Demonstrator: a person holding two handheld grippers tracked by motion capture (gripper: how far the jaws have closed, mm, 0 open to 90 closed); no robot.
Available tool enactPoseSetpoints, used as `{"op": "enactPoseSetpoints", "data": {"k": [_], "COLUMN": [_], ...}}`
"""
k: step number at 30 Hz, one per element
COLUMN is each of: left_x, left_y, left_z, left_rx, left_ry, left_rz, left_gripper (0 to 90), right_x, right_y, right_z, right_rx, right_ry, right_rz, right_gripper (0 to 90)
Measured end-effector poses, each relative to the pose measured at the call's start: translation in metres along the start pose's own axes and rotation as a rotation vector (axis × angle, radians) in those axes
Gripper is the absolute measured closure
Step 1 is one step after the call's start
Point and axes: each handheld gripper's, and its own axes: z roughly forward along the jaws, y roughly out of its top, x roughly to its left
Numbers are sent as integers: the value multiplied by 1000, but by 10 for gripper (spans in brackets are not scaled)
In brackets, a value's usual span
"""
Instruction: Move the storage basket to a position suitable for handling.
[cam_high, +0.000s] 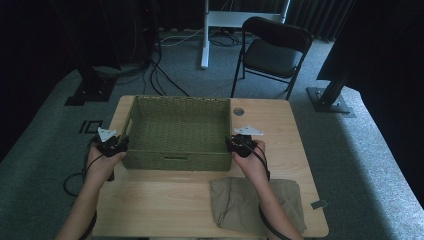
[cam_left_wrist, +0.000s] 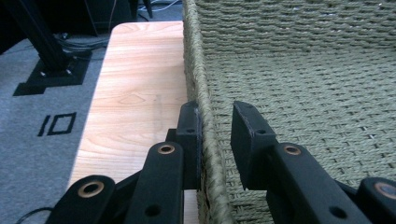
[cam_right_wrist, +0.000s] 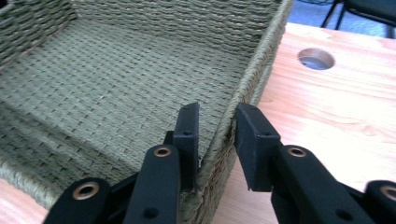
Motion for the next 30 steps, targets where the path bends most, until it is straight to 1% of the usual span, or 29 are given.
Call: {"op": "enactPoseSetpoints", "data": {"k": [2,5,7,10,14,19,23,30], "left_x": [-5,-10,-13,-19,-28,-43,-54,-72], "left_y": [1,3,4,4,5,7,9,12], "left_z": [0,2,3,4,7,11,14,20], "left_rx": [5,10,13,10,9,10,6,5], "left_ry": [2,3,9,0,-5,-4,-17,-37], "left_rz": [6,12,14,3,-4,-5,-12,-9], "left_gripper": [746,746,750,749,749,751,750,748], "right_x": [-2,-2,-5,-12,-21,-32,-43,-61], "right_y": [0,0,0,-1,-2,-3,-5,-7], "right_z": [0,-1,-1,-2,-4,-7,-11,-17], "right_rx": [-3,-2,-6,-8,-8,-7,-5,1], "right_ry": [-18,-75,-74,-61,-71,-95,-104,-124], "right_rz": [-4,-42,-18,19,37,41,64,77], "right_gripper": [730,743,747,753,760,768,775,782]}}
